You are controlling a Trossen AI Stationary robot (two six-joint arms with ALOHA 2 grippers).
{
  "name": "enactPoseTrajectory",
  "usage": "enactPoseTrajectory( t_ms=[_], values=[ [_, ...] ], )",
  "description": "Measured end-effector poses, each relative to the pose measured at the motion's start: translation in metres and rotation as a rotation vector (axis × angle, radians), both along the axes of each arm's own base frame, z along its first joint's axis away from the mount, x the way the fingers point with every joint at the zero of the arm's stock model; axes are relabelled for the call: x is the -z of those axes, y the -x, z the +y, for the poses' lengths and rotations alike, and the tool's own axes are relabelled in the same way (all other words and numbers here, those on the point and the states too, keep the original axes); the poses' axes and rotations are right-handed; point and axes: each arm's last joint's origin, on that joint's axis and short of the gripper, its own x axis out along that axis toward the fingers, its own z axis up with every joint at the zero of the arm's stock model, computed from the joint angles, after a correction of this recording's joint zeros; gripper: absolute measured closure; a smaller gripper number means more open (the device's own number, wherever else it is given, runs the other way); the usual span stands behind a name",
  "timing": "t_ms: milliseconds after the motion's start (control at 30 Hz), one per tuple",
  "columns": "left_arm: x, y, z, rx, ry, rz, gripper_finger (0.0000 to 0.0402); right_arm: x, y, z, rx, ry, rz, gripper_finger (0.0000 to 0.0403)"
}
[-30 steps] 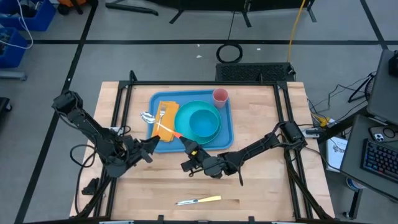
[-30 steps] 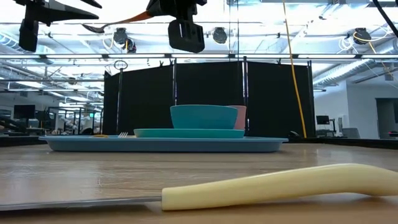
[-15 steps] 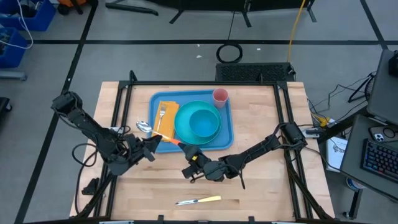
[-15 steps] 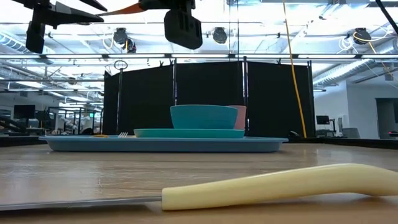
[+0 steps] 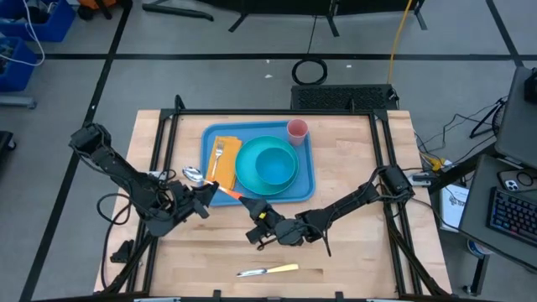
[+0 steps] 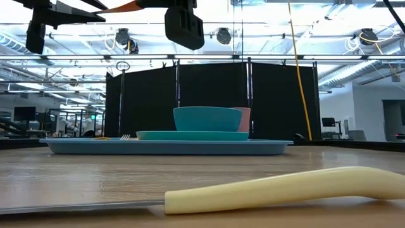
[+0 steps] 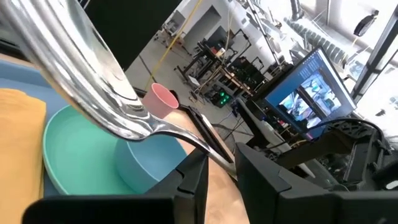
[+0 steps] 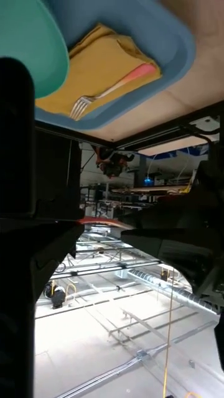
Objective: Set up tray
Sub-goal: Put the orange spoon on the yellow napkin to the right of the orange fork on the blue serving tray
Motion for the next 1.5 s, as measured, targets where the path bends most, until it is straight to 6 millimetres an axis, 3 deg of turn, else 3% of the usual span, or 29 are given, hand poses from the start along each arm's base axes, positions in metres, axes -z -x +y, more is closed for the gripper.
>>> enactPoseTrajectory(
  t_ms=[233, 400, 633, 833, 1000, 1167, 1300, 1500],
  values=[
    [0.000, -0.003, 0.002, 0.007, -0.010, 0.014, 0.0328, 0.001, 0.000, 0.001, -0.003, -0.008, 0.002, 0.0403],
    [-0.003, -0.007, 0.005, 0.047, -0.023, 0.034, 0.0387, 0.006, 0.001, 0.001, -0.013, -0.008, 0.030, 0.0402],
    [-0.006, -0.010, 0.007, 0.082, -0.117, 0.101, 0.0393, 0.013, 0.001, 0.001, -0.021, -0.098, 0.027, 0.0399],
    [-0.017, -0.002, 0.010, 0.120, -0.251, 0.178, 0.0397, 0.016, 0.004, -0.002, 0.041, -0.160, -0.008, 0.0352],
    [-0.034, 0.009, 0.017, 0.118, -0.271, 0.165, 0.0397, 0.031, 0.009, -0.005, 0.076, -0.169, 0.009, 0.0305],
    [-0.045, 0.021, 0.028, 0.099, -0.321, 0.199, 0.0397, 0.040, 0.021, -0.012, 0.115, -0.207, -0.006, 0.0286],
    [-0.049, 0.028, 0.037, 0.096, -0.311, 0.197, 0.0397, 0.029, 0.037, -0.023, 0.113, -0.299, -0.071, 0.0293],
    [-0.044, 0.028, 0.042, 0.238, -0.287, 0.199, 0.0397, -0.008, 0.075, -0.041, 0.025, -0.525, -0.202, 0.0314]
  ],
)
